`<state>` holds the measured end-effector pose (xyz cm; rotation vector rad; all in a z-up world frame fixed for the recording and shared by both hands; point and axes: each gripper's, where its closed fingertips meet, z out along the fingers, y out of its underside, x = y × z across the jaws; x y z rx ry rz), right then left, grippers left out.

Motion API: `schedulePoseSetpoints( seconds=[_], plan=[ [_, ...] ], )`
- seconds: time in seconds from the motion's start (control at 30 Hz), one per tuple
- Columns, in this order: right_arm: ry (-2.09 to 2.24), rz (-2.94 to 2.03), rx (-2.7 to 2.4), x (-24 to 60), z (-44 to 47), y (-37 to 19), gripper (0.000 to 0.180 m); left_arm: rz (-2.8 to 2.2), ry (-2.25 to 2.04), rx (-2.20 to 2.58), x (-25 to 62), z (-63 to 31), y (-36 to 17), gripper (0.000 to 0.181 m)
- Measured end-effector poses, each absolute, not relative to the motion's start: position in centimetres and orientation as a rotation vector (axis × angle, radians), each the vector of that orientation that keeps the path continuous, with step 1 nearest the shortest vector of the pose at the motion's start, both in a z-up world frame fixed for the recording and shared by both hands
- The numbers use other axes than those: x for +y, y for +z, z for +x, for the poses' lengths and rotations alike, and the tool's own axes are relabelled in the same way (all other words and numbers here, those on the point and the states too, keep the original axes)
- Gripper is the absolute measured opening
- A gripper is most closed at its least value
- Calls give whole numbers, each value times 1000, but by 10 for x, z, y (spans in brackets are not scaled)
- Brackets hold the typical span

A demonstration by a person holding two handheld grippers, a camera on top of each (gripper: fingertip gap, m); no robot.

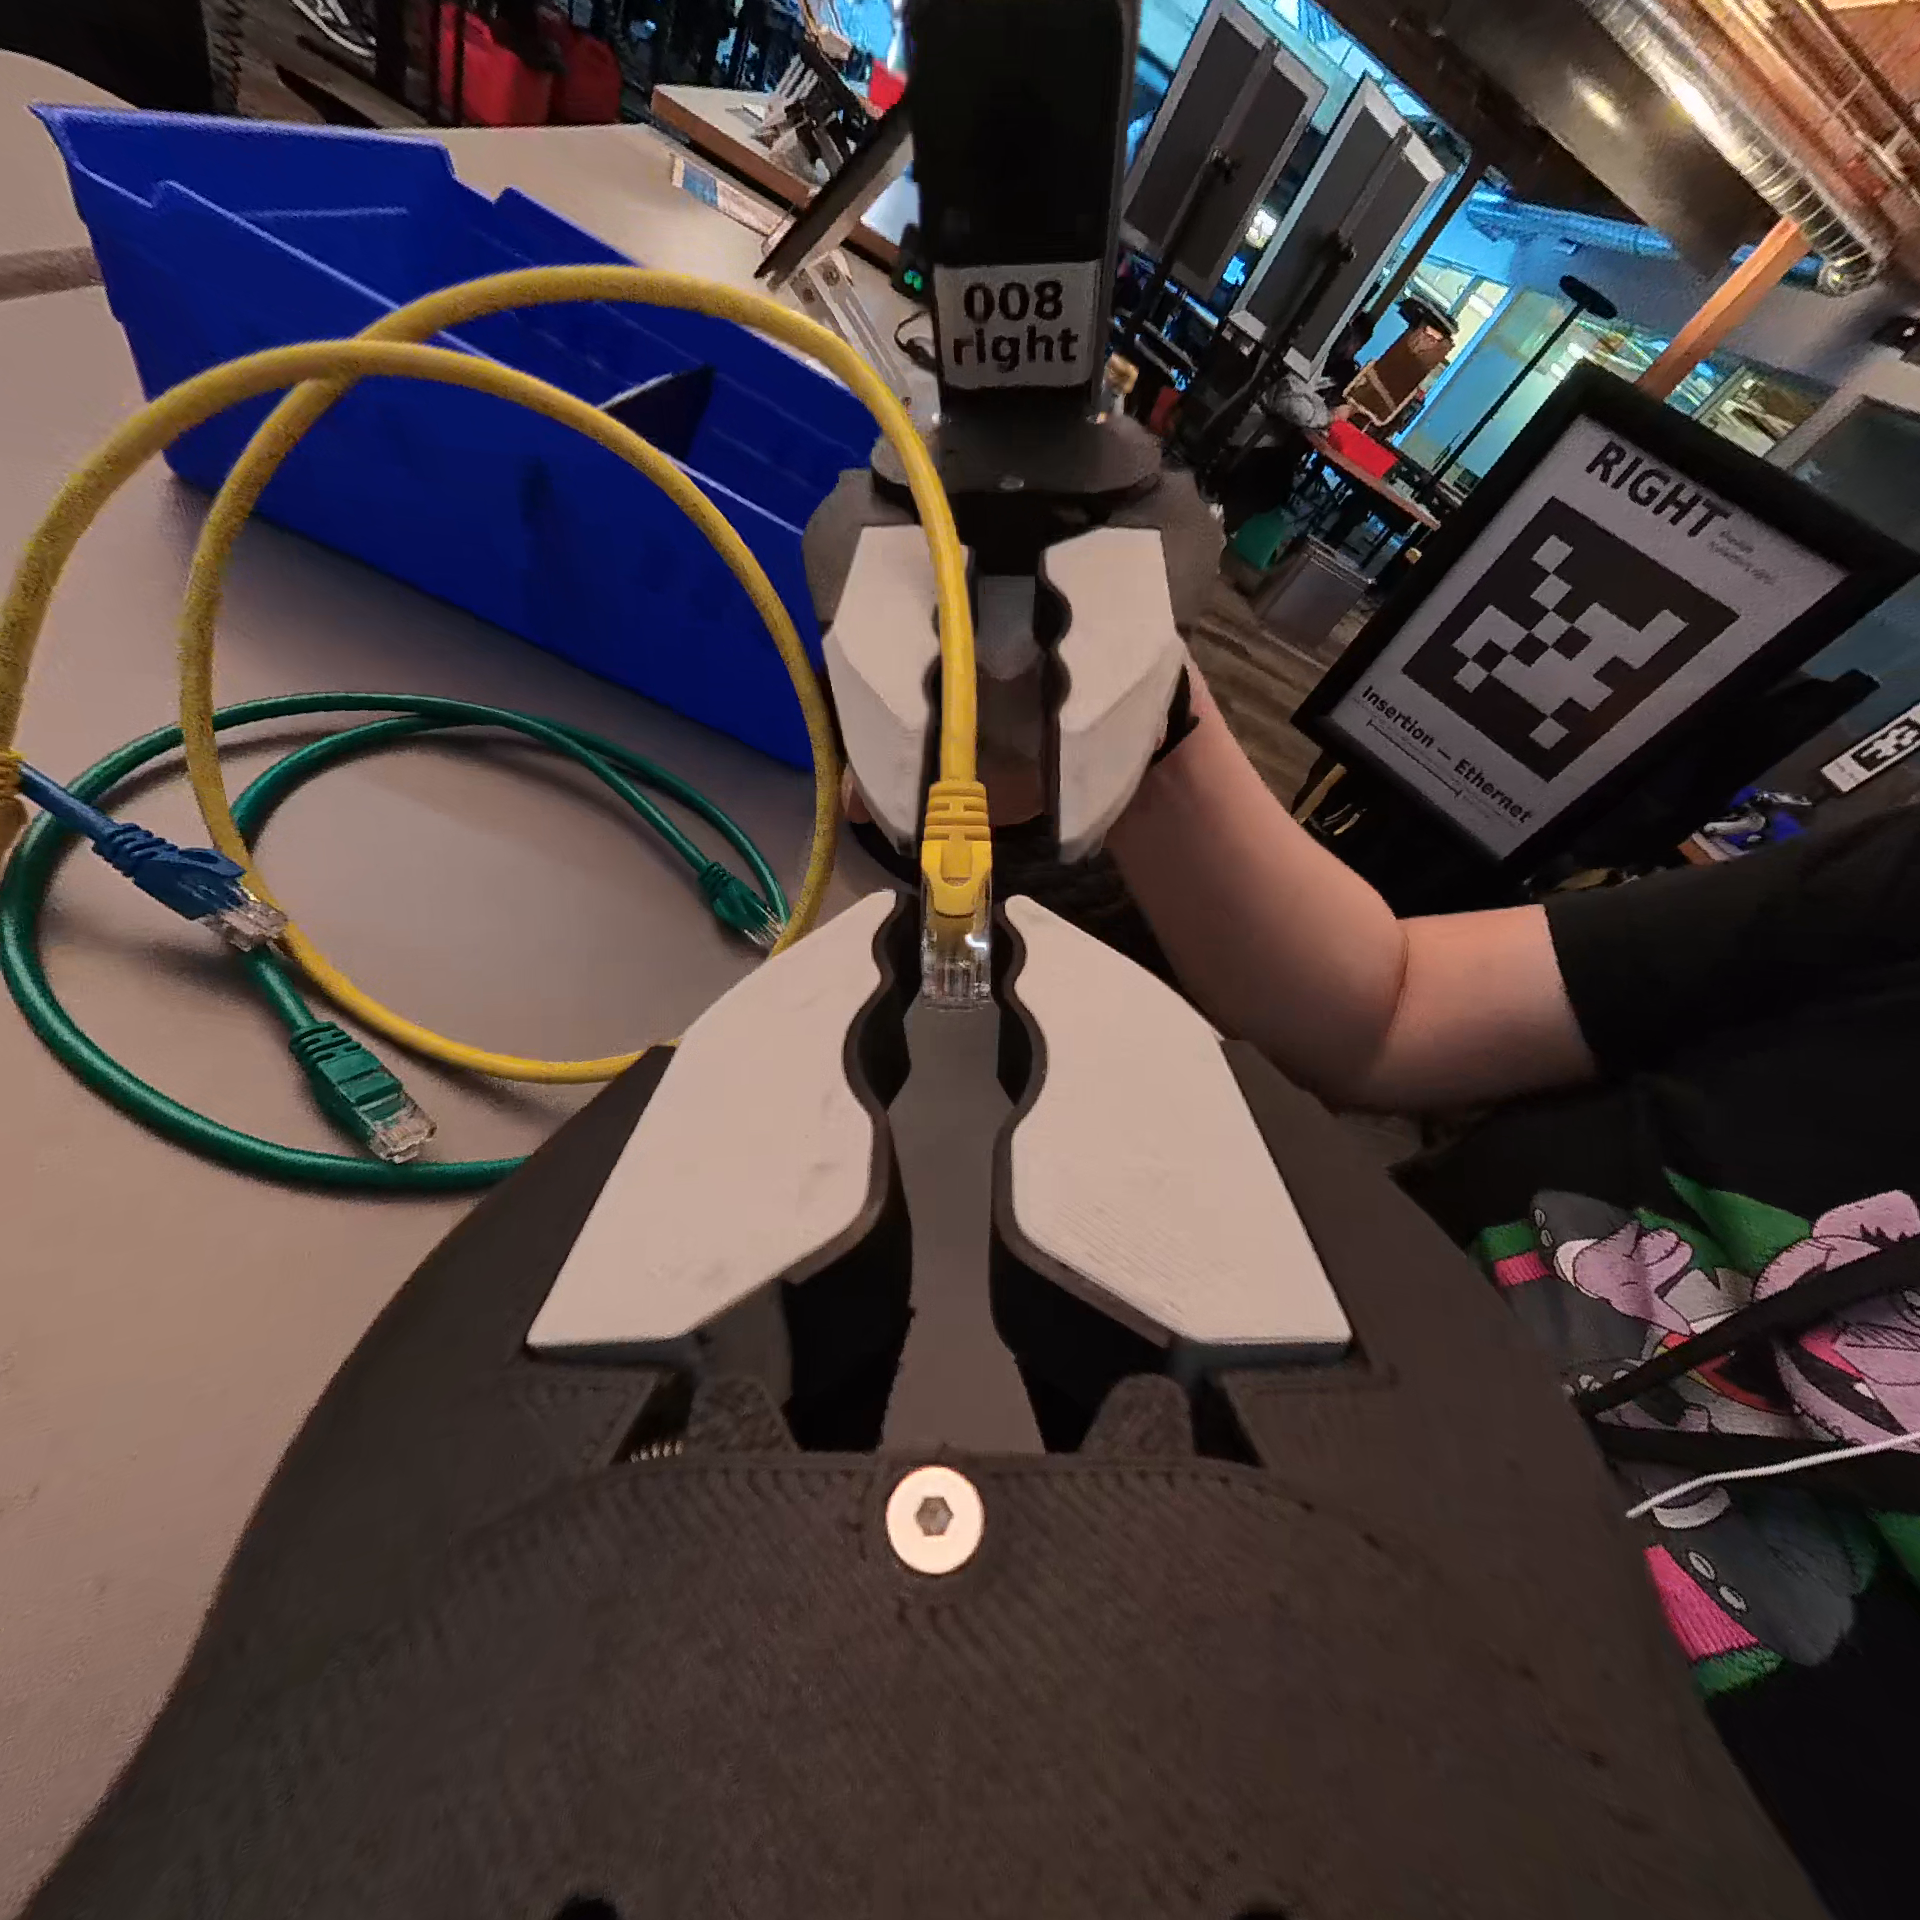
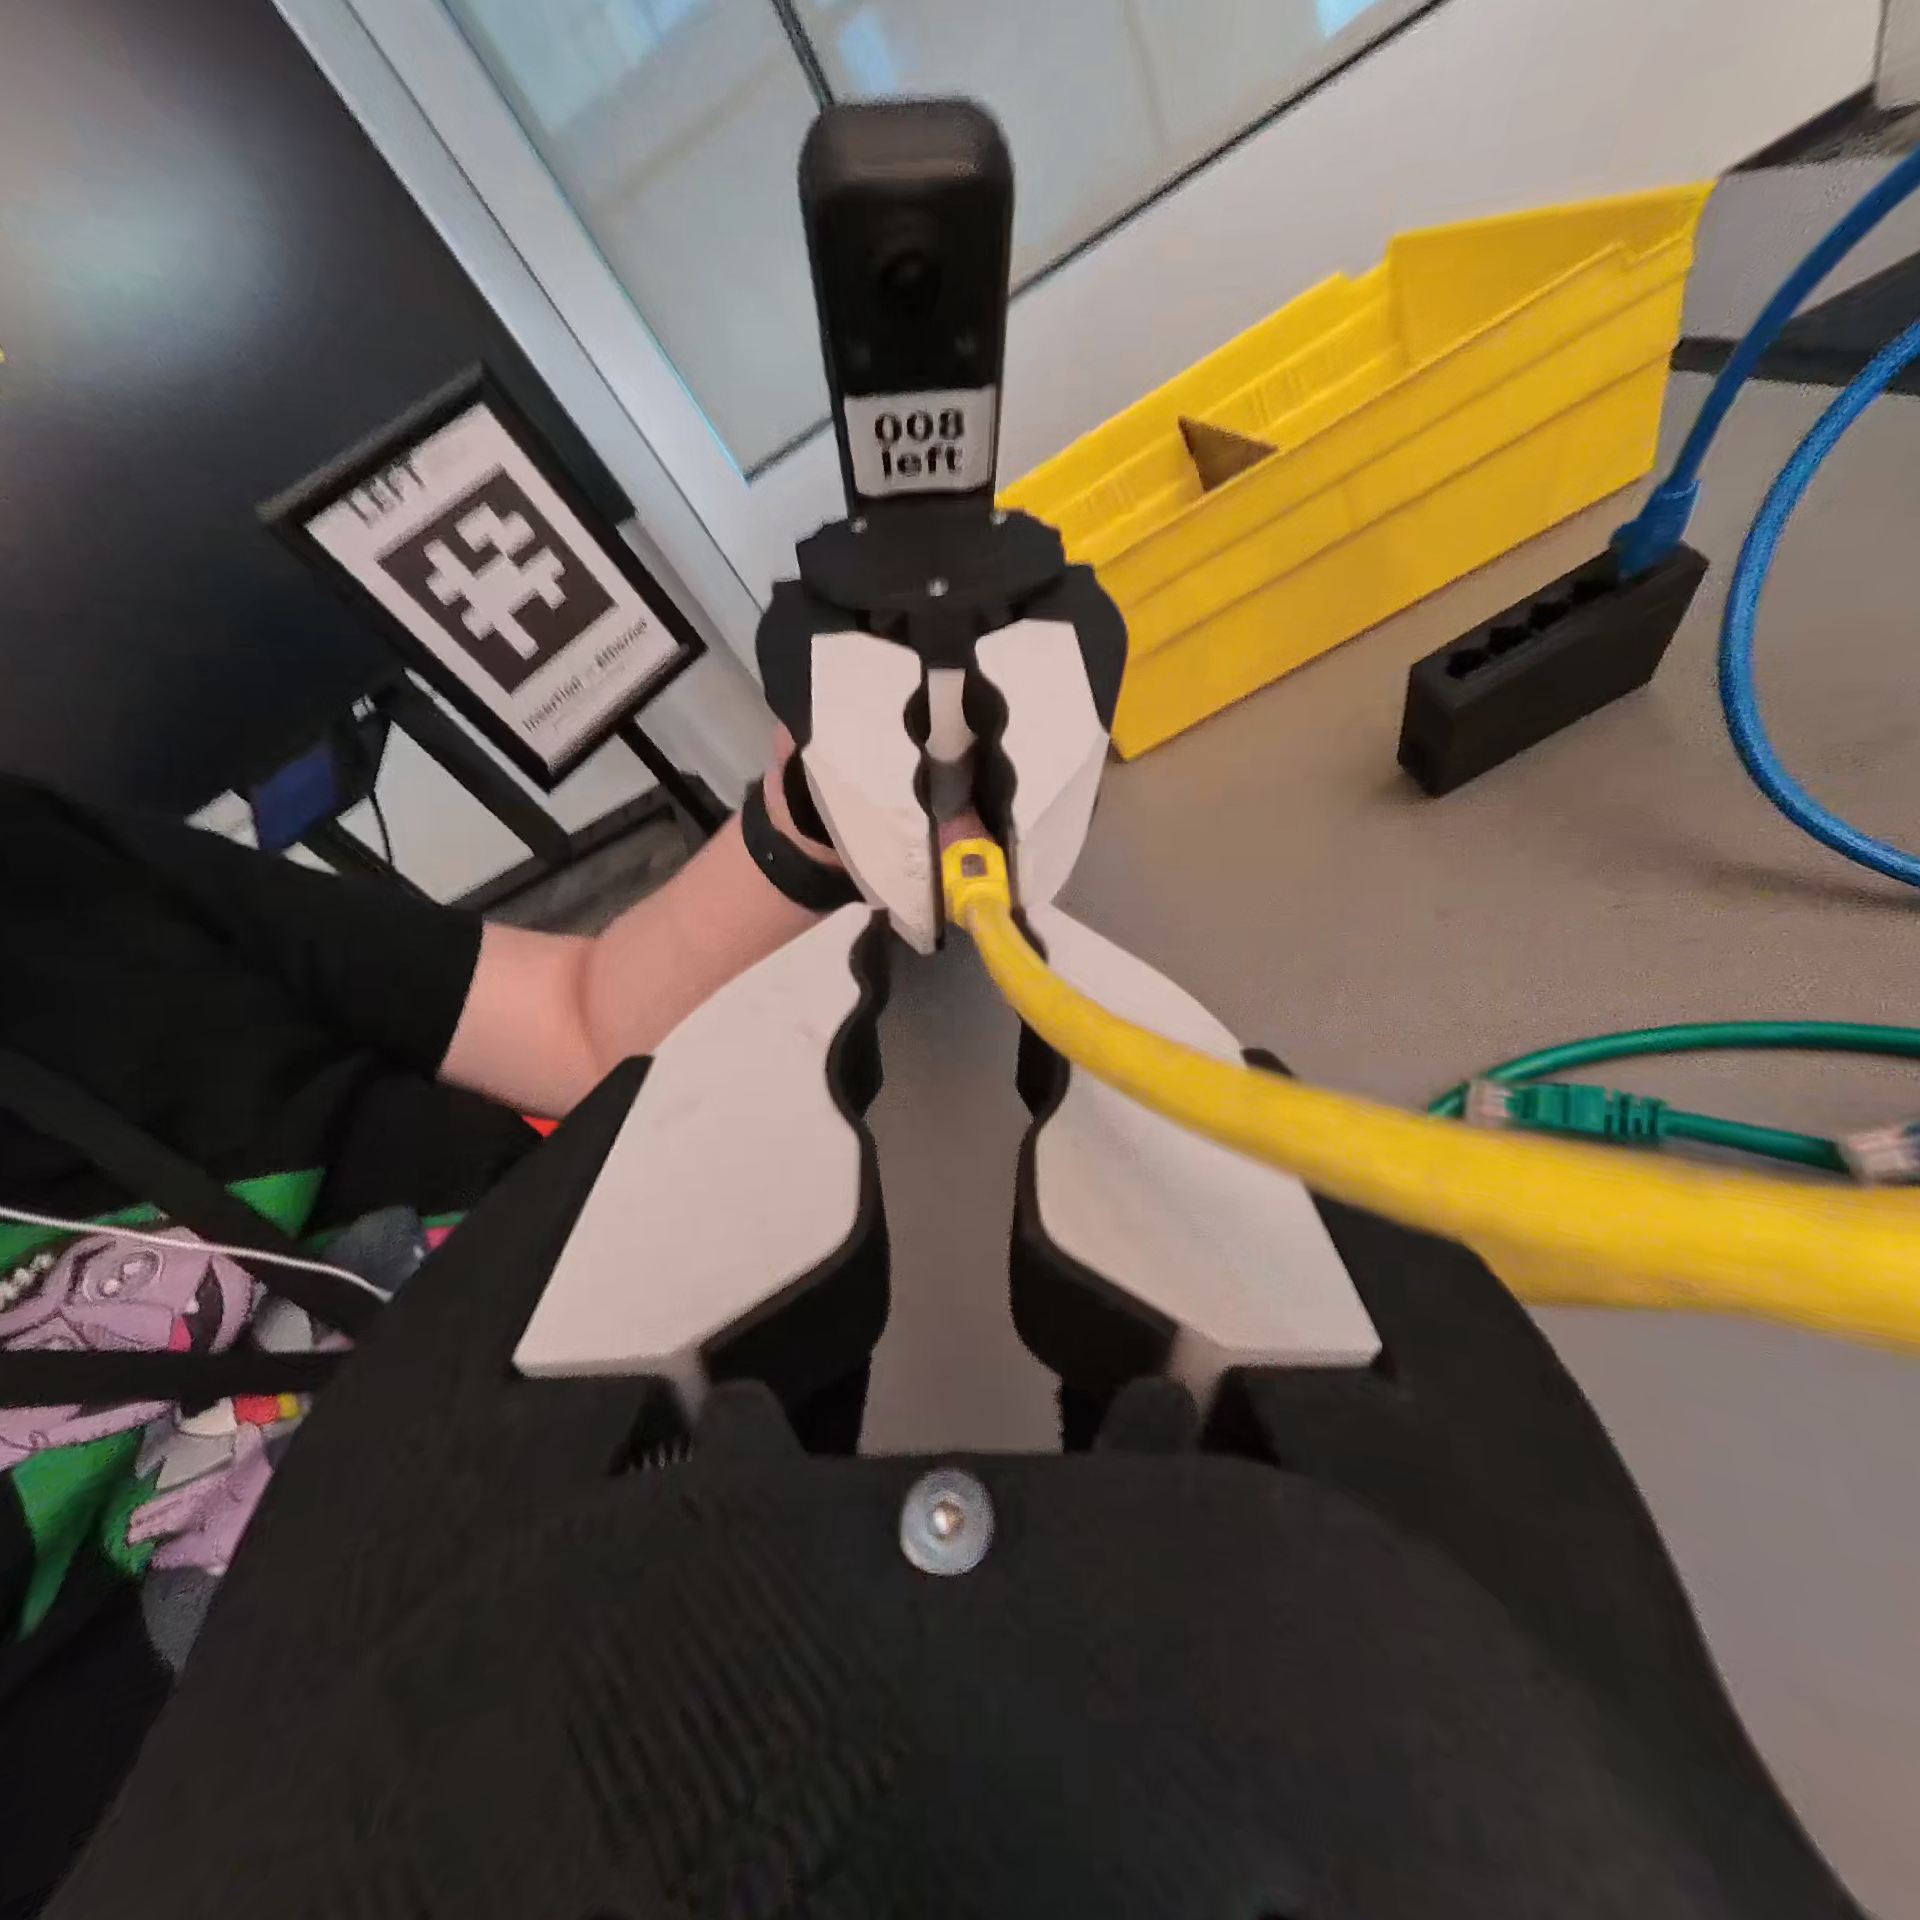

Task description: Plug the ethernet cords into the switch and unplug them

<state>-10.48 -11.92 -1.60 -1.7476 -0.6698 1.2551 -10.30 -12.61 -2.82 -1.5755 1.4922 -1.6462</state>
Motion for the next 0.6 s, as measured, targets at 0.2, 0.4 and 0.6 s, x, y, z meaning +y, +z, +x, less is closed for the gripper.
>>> schedulePoseSetpoints(
  seconds=[0.2, 0.4, 0.6],
  plan=[
    [1239, -1769, -734, -117, -113, -21, 13, -1568, -1618, 1558, -132, -106, -32, 12],
    [1235, -1798, -767, -119, -111, -26, 13, -1584, -1605, 1585, -133, -104, -38, 12],
    [1225, -1808, -789, -119, -112, -31, 13, -1585, -1588, 1592, -132, -106, -39, 12]
  ],
)
